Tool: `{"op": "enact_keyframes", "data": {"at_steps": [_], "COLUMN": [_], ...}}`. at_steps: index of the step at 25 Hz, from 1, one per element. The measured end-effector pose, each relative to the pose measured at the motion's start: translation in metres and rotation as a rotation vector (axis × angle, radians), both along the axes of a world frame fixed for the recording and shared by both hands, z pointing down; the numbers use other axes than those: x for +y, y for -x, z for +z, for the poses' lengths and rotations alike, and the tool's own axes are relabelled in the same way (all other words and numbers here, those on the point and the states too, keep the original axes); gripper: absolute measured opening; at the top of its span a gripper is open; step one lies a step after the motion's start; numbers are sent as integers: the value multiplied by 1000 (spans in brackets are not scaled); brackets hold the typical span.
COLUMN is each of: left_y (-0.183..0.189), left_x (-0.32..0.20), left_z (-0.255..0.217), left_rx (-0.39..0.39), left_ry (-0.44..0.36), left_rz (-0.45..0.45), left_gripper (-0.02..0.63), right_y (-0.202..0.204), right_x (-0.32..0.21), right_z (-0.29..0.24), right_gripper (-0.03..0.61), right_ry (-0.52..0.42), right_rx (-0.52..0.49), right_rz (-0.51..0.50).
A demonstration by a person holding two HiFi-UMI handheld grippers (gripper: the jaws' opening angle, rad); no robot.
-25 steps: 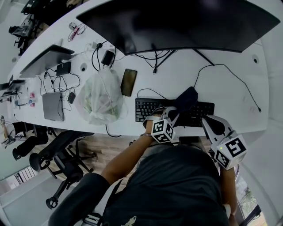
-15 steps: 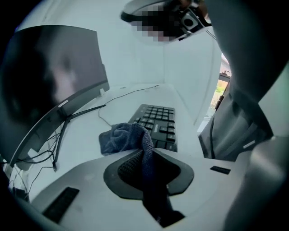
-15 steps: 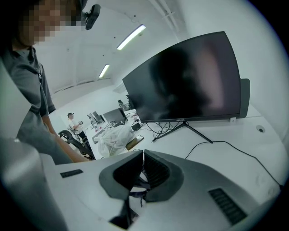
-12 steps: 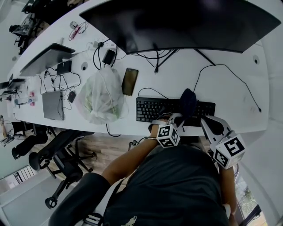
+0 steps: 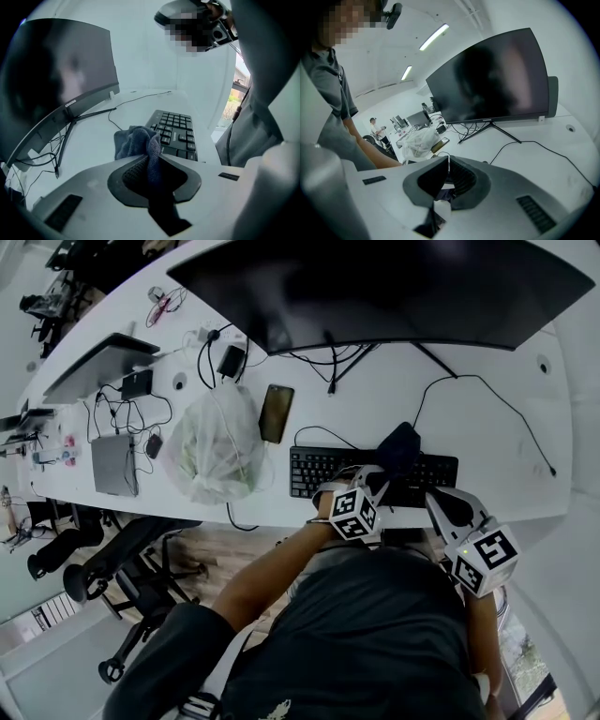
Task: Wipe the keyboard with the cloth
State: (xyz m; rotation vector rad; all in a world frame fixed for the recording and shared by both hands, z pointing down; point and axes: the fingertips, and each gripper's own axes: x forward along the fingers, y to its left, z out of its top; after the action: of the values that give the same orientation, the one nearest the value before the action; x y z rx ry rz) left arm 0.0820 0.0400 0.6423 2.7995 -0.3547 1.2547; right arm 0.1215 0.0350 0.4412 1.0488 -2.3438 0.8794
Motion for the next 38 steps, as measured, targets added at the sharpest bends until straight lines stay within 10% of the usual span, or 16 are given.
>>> {"op": "enact_keyframes", "data": {"at_steps": [23,38], "left_y": [-52,24], "left_x": [-1,-62], "left_z": [-2,-6], "left_rx": [26,-18], "left_ry": [17,-29], "left_rz": [62,-139], "left_gripper": [49,49], "right_y": [-3,-14], "right_x": [6,13], "right_z": [25,31], "right_gripper": [11,10], "right_ry": [48,57], "right_rx": [-21,-18], "right_rz": [4,17]}}
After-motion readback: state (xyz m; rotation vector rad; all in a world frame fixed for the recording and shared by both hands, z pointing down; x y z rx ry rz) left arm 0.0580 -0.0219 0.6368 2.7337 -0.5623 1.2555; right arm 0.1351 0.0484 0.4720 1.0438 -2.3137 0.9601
